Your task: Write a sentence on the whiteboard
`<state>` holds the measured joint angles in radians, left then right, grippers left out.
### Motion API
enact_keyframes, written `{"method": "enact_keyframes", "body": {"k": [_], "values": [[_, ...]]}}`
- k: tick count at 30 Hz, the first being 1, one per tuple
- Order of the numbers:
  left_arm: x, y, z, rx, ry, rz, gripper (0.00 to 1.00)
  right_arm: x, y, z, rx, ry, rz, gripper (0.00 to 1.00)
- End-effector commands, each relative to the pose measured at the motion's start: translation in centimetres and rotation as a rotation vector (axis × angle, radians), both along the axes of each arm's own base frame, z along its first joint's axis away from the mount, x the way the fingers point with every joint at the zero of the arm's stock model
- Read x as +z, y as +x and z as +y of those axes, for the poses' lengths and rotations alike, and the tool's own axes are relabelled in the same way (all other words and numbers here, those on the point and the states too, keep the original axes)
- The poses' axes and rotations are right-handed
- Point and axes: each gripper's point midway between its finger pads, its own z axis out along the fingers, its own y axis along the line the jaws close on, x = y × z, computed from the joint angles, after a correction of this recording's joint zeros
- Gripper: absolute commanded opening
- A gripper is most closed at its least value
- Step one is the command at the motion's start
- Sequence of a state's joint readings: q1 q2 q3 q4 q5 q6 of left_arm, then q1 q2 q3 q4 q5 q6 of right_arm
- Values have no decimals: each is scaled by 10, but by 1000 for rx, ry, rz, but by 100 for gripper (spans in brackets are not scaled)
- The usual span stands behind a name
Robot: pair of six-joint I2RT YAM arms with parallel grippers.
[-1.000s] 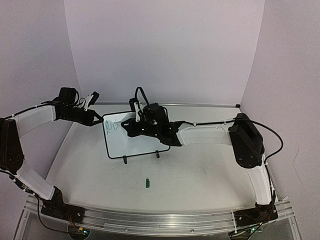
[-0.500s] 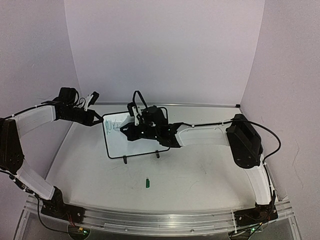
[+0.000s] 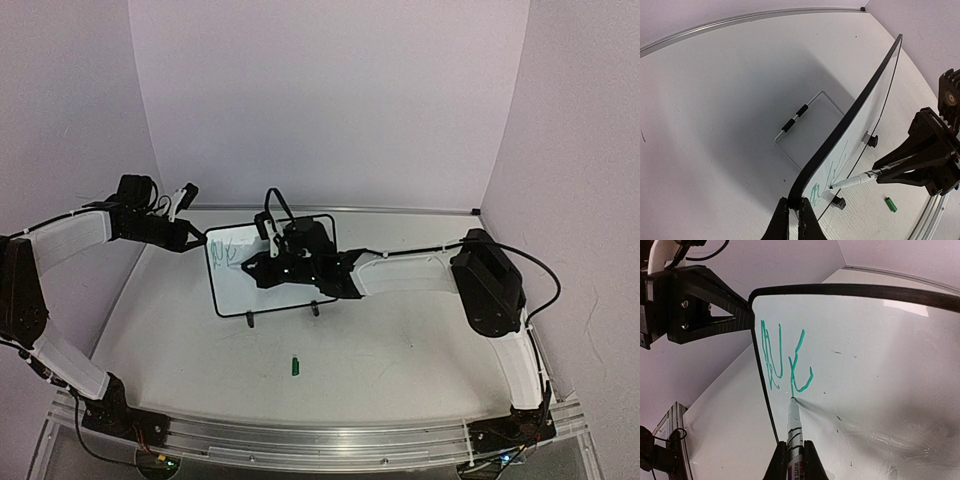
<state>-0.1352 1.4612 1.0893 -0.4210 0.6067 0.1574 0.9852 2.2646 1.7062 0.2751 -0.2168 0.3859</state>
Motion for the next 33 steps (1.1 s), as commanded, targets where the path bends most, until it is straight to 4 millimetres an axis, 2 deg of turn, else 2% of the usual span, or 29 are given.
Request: {"method": "enact_keyframes", "body": {"k": [1, 9, 13, 18, 22, 27, 33], "values": [[19, 3, 3, -5, 16, -88, 0, 1, 10, -14, -67, -30, -24, 0], [19, 3, 3, -5, 14, -86, 0, 27, 13, -32, -134, -7, -79, 0], [18, 3, 2, -6, 12, -84, 0, 50, 7, -37, -123, 36, -97, 0], [16, 4, 1, -9, 5, -77, 0, 68, 3, -38, -107, 63, -112, 0], [12, 4, -1, -16, -8, -61, 0, 72, -1, -30, -69, 79, -98, 0], [9, 3, -3, -22, -14, -53, 0, 65, 1, -19, -42, 67, -79, 0], [7, 3, -3, -21, -13, -46, 0, 71, 5, -10, -32, 75, -93, 0]]}}
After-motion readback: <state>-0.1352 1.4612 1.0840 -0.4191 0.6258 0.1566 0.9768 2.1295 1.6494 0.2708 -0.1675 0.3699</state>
